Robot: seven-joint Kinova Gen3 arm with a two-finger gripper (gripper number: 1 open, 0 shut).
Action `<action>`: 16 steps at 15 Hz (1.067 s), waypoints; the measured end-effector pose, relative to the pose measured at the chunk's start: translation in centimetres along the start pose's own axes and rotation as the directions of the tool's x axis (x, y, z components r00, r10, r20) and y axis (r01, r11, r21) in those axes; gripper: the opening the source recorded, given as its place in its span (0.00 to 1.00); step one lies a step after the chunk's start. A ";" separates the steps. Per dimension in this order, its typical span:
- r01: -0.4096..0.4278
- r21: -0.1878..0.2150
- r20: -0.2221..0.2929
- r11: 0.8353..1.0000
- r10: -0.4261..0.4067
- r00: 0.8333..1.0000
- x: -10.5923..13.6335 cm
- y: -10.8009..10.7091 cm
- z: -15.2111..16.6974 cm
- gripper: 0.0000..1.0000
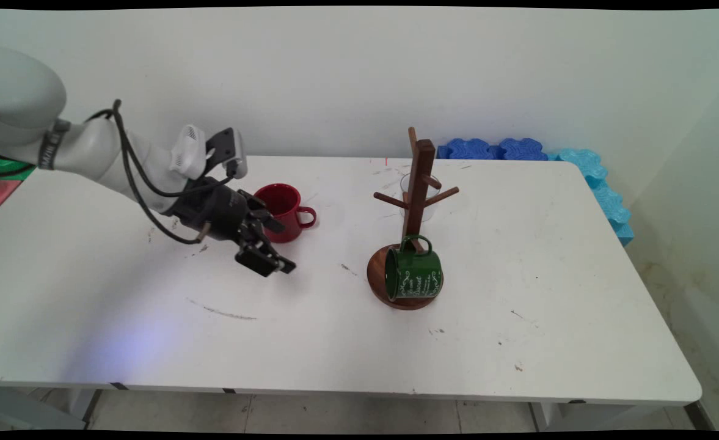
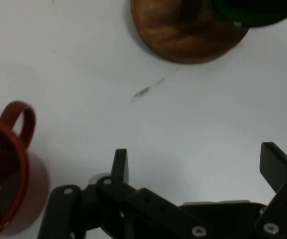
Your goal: Pick up the green mug from the rack
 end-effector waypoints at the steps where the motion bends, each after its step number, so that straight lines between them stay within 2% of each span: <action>1: 0.015 -0.007 -0.011 1.000 -0.015 1.000 0.0 0.1 0.4 1.00; 8: 0.136 -0.065 -0.079 0.989 -0.141 0.987 -0.3 0.7 3.1 1.00; 16: 0.243 -0.147 -0.154 0.959 -0.264 0.952 -0.8 1.5 5.2 1.00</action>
